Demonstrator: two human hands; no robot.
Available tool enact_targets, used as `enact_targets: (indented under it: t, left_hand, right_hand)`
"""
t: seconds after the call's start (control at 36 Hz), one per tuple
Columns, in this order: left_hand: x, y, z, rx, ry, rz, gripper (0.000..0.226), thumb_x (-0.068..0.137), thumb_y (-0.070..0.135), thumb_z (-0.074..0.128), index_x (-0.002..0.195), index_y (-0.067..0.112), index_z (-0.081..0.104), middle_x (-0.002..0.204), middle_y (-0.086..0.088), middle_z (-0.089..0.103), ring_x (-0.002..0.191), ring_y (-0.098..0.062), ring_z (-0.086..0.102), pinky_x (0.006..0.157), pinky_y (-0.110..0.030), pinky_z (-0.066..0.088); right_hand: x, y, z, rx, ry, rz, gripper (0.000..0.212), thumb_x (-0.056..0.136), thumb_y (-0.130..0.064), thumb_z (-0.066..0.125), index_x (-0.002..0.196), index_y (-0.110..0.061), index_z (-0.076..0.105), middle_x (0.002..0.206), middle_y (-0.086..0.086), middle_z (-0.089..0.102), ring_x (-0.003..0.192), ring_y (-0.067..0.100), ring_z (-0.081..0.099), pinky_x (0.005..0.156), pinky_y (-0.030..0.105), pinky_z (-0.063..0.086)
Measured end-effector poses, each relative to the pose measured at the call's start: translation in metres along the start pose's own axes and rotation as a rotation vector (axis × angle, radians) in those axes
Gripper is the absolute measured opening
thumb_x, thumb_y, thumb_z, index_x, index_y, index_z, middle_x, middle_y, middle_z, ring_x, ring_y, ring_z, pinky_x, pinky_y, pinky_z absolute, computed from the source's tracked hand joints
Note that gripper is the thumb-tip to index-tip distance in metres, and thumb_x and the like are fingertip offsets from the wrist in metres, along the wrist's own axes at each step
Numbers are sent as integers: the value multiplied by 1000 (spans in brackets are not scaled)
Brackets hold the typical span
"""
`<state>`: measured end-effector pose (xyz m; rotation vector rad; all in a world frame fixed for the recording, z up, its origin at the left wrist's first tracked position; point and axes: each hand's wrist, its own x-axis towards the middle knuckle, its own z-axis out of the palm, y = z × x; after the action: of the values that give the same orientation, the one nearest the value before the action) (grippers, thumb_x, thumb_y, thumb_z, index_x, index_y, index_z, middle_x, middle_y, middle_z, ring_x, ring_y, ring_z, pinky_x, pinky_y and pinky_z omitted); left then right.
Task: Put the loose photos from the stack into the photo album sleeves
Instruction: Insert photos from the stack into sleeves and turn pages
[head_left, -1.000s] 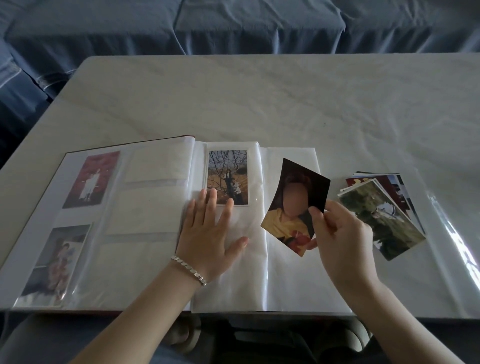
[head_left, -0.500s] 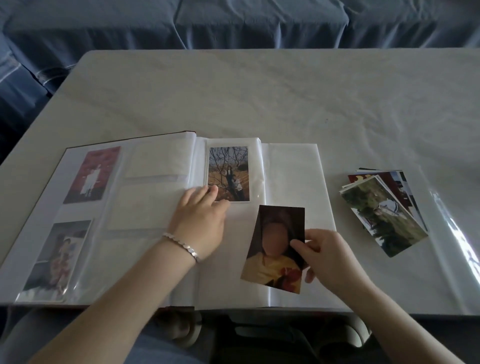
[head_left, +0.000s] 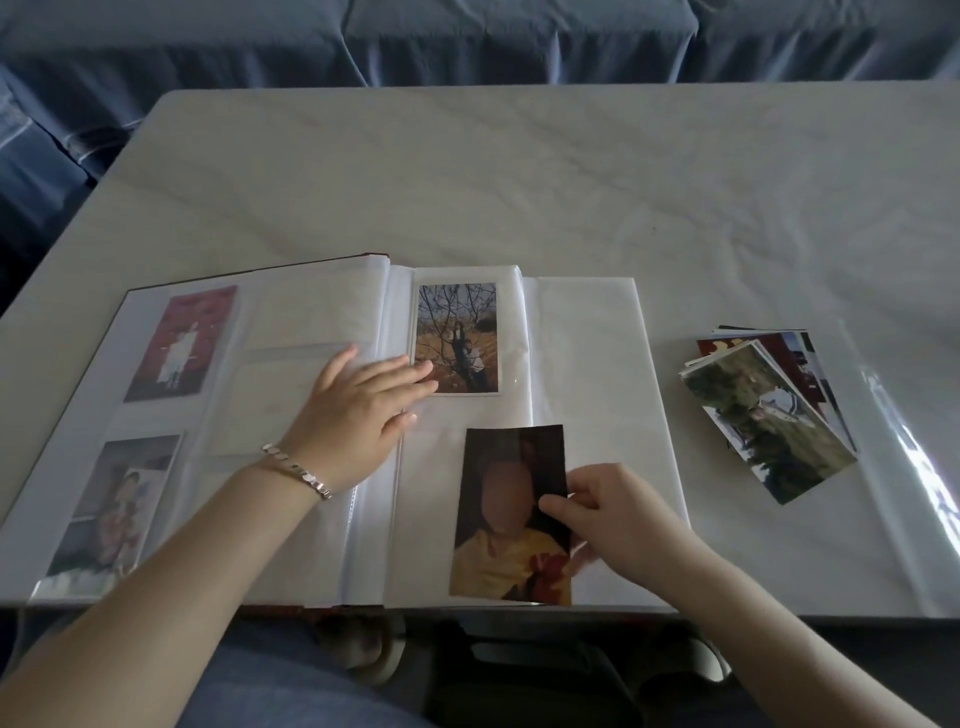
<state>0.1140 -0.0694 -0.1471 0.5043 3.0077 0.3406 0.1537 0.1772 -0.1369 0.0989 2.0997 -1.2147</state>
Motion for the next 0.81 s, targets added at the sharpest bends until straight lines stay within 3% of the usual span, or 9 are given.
enact_targets:
  t: [0.11,0.25,0.39,0.61,0.81]
  left_hand:
    - [0,0,1,-10,17,-1,38,94,20,52,132,28,52,145,12,38,138,-7,30,113,-31,-4]
    - [0,0,3,-22,48,4,38,92,18,55,129,26,56,143,10,42,136,-10,33,114,-36,0]
    - [-1,-1,4,-19,55,5,38,92,17,56,128,27,57,142,10,43,136,-10,35,114,-39,3]
    - [-1,-1,4,-17,55,18,38,92,15,55,129,25,56,142,8,43,135,-13,36,113,-40,5]
    - [0,-1,4,-14,47,0,39,94,15,52,131,26,53,144,10,41,137,-11,33,114,-37,2]
  right_hand:
    - [4,-5,2,-138,11,-6,29,92,-30,55,88,-3,64,76,9,71,60,15,69,68,38,58]
    - [7,-3,-6,-52,167,-58,3,91,-18,59,90,-21,58,65,-7,64,49,0,60,45,13,46]
    - [9,-1,-7,50,149,-30,13,86,-14,64,75,-21,64,55,-9,64,50,4,64,49,14,51]
    - [22,-14,6,187,61,25,16,86,-8,64,72,-10,70,60,3,69,56,14,68,54,18,54]
    - [30,-23,14,38,9,-2,20,88,-5,59,73,-9,71,64,6,70,55,12,68,52,15,52]
